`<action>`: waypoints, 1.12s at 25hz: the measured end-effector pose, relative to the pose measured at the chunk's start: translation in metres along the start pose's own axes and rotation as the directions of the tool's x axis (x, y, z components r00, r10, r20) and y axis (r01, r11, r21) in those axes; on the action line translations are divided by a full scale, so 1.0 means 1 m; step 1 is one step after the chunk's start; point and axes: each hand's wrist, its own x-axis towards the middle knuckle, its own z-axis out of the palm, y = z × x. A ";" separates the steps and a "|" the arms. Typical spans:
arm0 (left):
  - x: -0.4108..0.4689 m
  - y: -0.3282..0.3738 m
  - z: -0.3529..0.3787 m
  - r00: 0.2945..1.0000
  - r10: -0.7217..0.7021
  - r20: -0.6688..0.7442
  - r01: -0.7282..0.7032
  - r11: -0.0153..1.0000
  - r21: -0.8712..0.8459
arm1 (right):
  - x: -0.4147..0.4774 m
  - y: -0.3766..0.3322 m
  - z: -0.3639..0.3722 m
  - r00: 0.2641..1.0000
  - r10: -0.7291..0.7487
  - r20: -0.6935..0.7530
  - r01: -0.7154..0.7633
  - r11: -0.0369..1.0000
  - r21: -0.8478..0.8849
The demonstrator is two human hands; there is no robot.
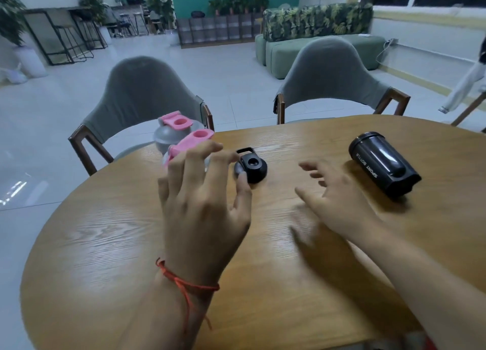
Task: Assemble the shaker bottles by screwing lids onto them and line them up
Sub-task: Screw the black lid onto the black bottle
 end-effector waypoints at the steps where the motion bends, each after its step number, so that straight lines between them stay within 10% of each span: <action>1: 0.000 0.008 0.010 1.000 -0.011 0.019 0.010 1.000 0.016 | -0.001 0.008 -0.012 0.999 0.024 -0.027 -0.024 1.000 -0.003; 25: -0.007 0.038 0.034 0.988 0.064 -0.140 -0.031 0.974 0.223 | -0.003 0.046 -0.063 0.954 0.103 -0.283 -0.077 0.992 0.100; 28: -0.011 0.052 0.061 0.987 0.130 0.098 -0.128 0.991 -0.025 | 0.008 0.053 -0.077 0.913 -0.025 -0.407 -0.042 0.987 -0.154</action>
